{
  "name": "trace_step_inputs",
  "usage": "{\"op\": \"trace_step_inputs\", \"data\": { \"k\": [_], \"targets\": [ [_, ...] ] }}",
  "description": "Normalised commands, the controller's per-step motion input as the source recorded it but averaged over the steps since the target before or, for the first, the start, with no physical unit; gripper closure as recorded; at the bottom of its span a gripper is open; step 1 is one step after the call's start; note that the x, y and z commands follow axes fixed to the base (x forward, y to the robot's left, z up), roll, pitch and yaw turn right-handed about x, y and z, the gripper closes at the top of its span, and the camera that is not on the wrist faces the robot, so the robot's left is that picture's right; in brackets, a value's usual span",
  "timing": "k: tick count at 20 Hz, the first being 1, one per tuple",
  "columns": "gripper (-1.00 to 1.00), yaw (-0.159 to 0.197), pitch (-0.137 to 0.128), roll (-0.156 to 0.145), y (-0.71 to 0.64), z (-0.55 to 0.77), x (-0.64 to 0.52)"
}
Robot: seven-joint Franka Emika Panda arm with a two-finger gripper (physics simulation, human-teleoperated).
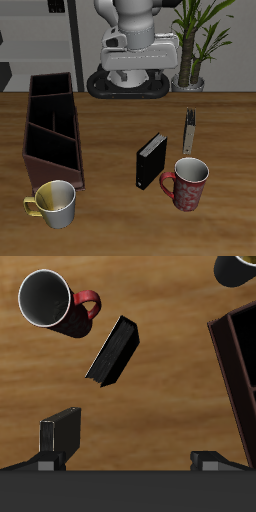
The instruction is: Place the black book into the right desk caddy's back compartment
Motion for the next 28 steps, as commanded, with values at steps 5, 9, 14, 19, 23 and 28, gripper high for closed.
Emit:
{"op": "trace_step_inputs", "data": {
  "k": [5,9,14,19,23,28],
  "targets": [
    [-1.00,-0.011,-0.011,-0.011,0.07,0.06,0.13],
    [-1.00,0.007,0.014,0.026,0.31,-0.15,0.24],
    [-1.00,-0.025,-0.040,-0.011,0.25,-0.03,0.29],
    [-1.00,-0.039,-0.054,0.035,0.10,-0.12,0.22],
    [-1.00,-0.010,0.004,0.012,-0.02,-0.34,0.17],
    [-1.00,-0.028,0.026,-0.005,-0.09,-0.30,0.14]
  ]
}}
